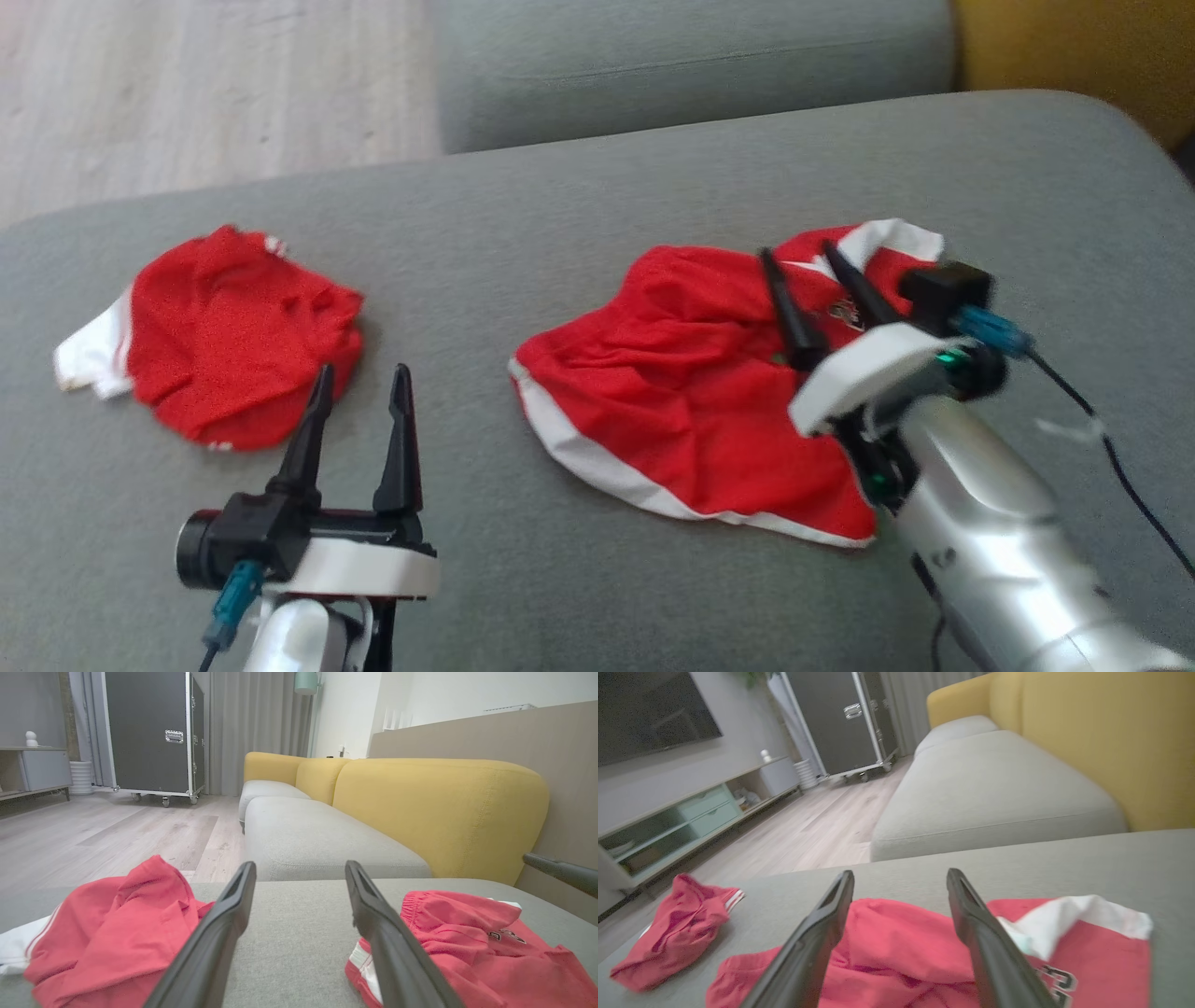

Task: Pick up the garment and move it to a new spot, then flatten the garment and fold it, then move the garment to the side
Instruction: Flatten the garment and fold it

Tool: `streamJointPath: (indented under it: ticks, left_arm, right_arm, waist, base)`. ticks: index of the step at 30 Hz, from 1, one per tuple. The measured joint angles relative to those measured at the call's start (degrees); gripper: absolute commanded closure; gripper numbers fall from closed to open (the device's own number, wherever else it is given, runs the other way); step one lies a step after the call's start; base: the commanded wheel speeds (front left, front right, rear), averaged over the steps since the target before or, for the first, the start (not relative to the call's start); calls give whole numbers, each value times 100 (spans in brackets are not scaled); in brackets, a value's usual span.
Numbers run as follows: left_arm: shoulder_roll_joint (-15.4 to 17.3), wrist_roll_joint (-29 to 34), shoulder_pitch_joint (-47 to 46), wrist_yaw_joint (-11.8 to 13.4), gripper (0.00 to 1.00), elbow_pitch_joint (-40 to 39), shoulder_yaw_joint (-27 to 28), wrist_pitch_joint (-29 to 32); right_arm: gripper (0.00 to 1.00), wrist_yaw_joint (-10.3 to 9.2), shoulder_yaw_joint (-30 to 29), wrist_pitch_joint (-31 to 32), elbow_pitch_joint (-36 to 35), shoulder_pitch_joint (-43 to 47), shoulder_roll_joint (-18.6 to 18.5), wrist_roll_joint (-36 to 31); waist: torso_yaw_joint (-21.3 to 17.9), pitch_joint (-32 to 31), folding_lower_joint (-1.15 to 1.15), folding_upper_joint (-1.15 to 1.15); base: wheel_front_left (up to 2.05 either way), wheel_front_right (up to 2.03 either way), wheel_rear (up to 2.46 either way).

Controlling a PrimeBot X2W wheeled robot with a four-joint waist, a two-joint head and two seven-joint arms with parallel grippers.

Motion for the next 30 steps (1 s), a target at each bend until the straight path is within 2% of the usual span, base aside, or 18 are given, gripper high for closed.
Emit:
streamJointPath:
  ticks: [7,12,20,25,30]
  left_arm:
    - [-1,1,5,0,0,-51,22,0]
    - [-1,1,4,-7,0,-52,14,0]
    - [-1,10,-5,-62,0,-33,-32,0]
    - [-2,11,-30,-75,0,11,-82,0]
    - [-1,53,-32,-112,0,67,-124,0]
  right_arm:
    - [0,0,-1469,-31,-861,1053,-15,-757]
    - [0,0,-2090,-31,-1424,1968,123,-1221]
    - [0,0,-2064,48,-1711,2132,165,-1145]
    - [0,0,-2019,468,-1101,1897,175,-1012]
    - [0,0,-2011,564,-364,1484,175,-1168]
  waist:
    - [-408,-39,0,0]
    - [-500,49,0,0]
    - [-344,187,0,0]
    - [-143,251,0,0]
    - [67,296,0,0]
  base:
    - [0,0,0]
    - [0,0,0]
    - [0,0,0]
    - [0,0,0]
    - [0,0,0]
